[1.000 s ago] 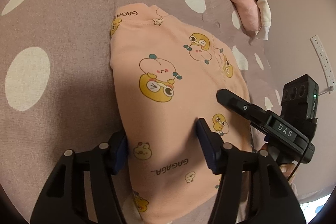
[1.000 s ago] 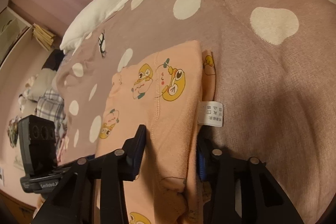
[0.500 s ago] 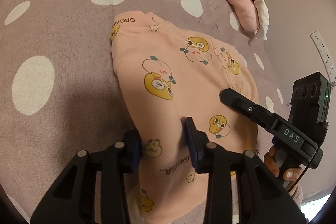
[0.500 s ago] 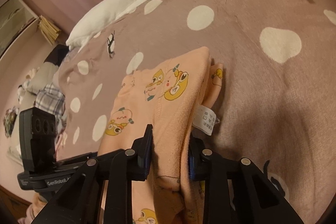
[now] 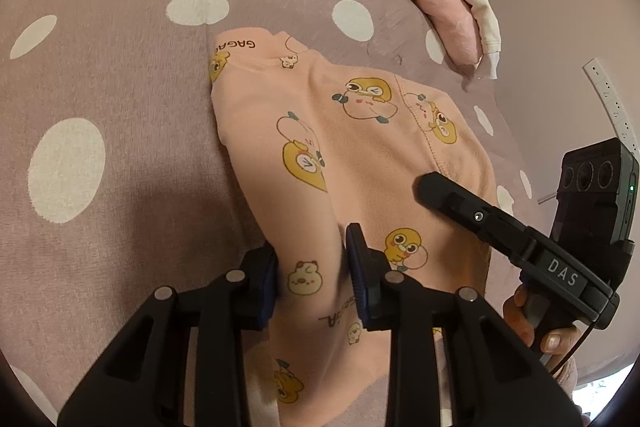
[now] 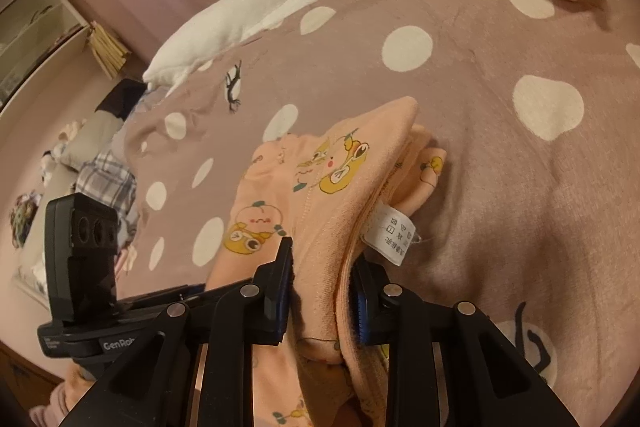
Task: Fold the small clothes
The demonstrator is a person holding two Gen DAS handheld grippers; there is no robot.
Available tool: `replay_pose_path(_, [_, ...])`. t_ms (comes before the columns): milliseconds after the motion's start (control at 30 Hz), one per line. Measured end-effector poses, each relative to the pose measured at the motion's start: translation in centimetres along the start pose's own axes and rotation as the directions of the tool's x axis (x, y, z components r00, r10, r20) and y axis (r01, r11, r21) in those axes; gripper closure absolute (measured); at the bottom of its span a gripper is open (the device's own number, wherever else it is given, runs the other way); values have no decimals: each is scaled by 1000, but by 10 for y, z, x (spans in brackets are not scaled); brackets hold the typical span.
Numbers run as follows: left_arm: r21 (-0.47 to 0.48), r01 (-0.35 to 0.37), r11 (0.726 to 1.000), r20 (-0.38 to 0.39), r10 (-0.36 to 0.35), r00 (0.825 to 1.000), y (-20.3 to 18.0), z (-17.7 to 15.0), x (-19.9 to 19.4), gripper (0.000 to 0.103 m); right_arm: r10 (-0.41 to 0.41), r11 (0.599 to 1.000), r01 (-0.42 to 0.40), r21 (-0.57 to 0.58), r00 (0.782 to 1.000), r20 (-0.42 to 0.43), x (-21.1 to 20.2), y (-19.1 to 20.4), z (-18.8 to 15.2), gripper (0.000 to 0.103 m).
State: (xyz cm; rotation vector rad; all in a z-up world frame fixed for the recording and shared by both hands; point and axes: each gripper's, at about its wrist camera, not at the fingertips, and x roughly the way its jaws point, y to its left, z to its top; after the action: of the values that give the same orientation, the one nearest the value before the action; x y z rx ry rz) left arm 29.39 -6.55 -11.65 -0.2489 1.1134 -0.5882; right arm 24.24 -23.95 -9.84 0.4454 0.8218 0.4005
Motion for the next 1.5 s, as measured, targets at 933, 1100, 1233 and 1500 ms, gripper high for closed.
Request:
replay_pose_path(933, [-111, 81, 991, -50, -87, 995, 18, -3, 16, 57, 50, 994, -48, 96, 999, -13, 0, -15, -1, 75])
replay_pose_path(1100, [-93, 73, 993, -31, -76, 997, 16, -3, 15, 68, 34, 995, -32, 90, 999, -20, 1, -17, -2, 75])
replay_pose_path(1233, [-82, 73, 994, -5, -74, 997, 16, -5, 8, 78, 35, 997, -34, 68, 999, -11, -1, -13, -3, 75])
replay_pose_path(1500, [8, 16, 1000, 61, -16, 998, -4, -9, -12, 79, 30, 999, -31, 10, 999, 31, -14, 5, -8, 76])
